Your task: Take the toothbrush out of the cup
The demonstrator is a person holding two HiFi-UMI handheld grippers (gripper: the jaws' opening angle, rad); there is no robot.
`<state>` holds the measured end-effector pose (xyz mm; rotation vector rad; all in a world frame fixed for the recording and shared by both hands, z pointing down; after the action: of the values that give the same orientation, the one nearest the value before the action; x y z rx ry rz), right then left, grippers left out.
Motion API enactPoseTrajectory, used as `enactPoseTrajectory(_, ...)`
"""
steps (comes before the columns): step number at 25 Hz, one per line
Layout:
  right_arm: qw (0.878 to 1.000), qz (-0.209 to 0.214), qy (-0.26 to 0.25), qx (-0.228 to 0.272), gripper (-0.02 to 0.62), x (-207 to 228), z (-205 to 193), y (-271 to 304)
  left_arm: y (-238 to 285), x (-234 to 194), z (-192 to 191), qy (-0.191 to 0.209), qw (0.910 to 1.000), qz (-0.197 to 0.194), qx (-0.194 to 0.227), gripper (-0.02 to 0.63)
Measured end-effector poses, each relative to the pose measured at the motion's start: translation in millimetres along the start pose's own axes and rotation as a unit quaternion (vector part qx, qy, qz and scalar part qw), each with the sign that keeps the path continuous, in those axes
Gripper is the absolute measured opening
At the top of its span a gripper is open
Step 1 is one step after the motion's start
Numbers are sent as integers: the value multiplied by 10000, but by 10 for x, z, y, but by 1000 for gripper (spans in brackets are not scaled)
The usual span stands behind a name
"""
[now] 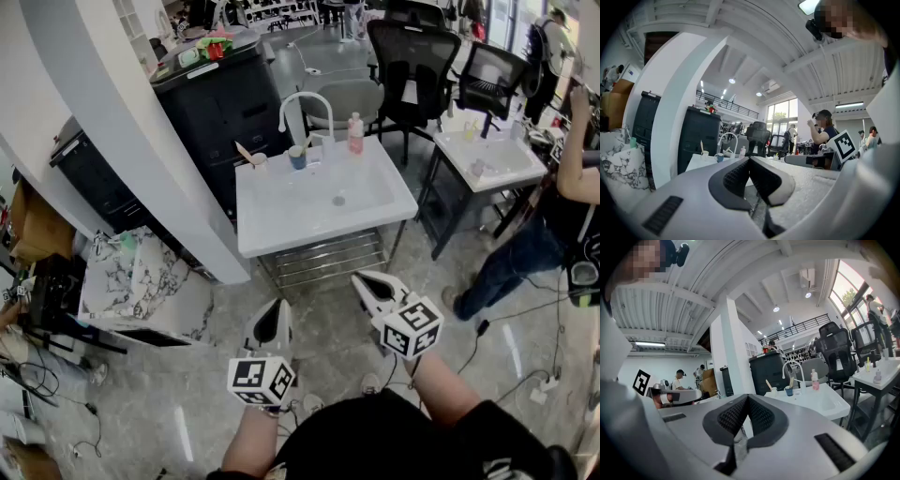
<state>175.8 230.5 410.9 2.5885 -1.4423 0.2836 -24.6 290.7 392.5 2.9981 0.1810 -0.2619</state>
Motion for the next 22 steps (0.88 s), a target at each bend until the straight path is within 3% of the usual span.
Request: enactPoseTrajectory(22,9997,189,-54,109,2,195,86,-218,124,305,-19,70,9999,99,87,6)
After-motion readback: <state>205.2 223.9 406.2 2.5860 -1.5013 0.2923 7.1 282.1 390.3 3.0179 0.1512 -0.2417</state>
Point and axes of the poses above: the fingertips, and each gripper's own axes: y forward along the fingers, x to its right, z out of its top, the point moved 5 cm from there along -y, backward along the fingers, and after that the axes turned 14 degrees about z, right-handed, at the moved point
